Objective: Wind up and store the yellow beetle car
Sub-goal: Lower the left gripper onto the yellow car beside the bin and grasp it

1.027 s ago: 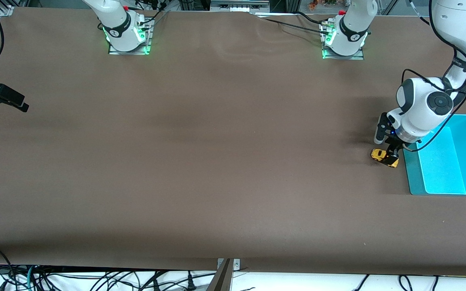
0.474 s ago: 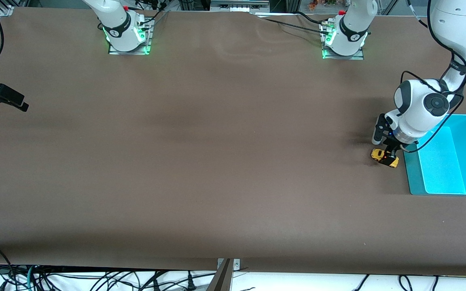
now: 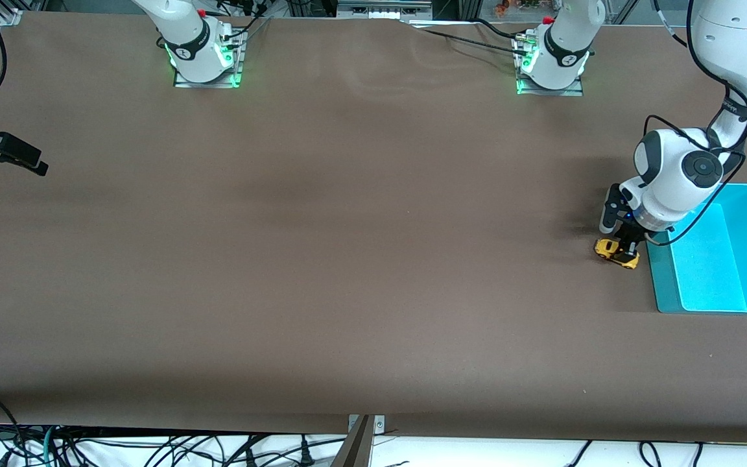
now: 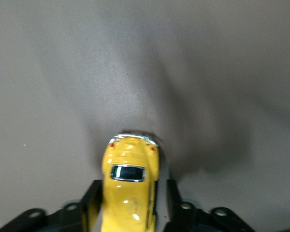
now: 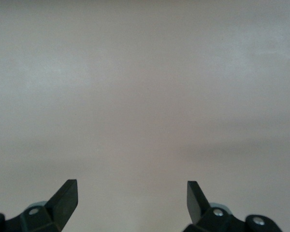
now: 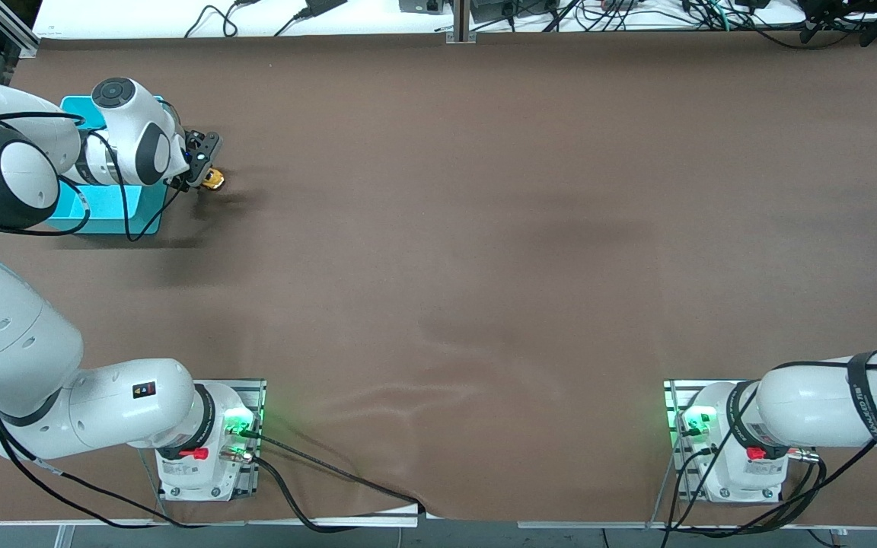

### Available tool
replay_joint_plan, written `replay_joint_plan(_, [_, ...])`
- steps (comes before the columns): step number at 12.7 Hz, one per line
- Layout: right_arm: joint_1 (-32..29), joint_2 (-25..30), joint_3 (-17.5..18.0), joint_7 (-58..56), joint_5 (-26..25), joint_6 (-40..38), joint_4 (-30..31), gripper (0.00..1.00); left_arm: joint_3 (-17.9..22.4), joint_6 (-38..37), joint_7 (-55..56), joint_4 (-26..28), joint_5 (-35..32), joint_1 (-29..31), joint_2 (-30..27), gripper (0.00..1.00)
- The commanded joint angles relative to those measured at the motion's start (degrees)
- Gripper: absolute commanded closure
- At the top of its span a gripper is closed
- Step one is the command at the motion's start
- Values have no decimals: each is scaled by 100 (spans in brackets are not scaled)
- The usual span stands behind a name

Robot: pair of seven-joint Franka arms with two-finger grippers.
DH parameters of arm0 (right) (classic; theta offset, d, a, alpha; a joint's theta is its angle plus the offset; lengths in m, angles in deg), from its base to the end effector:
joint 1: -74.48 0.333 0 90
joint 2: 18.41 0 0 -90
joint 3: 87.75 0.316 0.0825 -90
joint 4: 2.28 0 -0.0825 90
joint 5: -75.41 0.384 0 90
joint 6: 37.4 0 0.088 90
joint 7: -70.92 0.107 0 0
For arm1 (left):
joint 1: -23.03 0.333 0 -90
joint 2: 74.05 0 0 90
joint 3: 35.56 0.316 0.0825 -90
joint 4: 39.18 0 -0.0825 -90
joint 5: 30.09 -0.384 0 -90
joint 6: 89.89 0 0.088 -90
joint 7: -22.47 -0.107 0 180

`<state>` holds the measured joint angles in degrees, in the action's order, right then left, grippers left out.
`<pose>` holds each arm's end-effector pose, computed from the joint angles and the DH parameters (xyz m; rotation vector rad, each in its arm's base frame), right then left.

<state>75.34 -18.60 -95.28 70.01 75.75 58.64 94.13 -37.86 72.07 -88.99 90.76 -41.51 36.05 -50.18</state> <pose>0.5577 -0.0645 0.5787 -3.1315 0.1586 0.0147 0.5407 0.0917 0.1869 -1.6903 2.4633 -0.0262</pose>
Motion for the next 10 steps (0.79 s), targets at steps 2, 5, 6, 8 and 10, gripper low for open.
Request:
replay_joint_plan(2, [-33, 46, 23, -77, 10, -129, -44, 0, 1, 21, -16, -101, -159, 34, 39, 61])
replay_joint_plan(5, [-33, 46, 23, -77, 11, -129, -44, 0, -7, -119, 36, -188, -115, -1, -100, 61])
replay_joint_plan(6, [-33, 46, 32, -77, 2, -129, -44, 0, -42, -442, 54, -224, -80, -9, -232, 61])
replay_joint_plan(8, [-33, 46, 32, -77, 10, -129, -44, 0, -191, -1188, 63, -556, 174, -27, -373, 61])
replay_joint_plan(10, [-33, 46, 23, -77, 19, -129, -44, 0, -245, -1979, 54, -960, 447, -45, -426, 60])
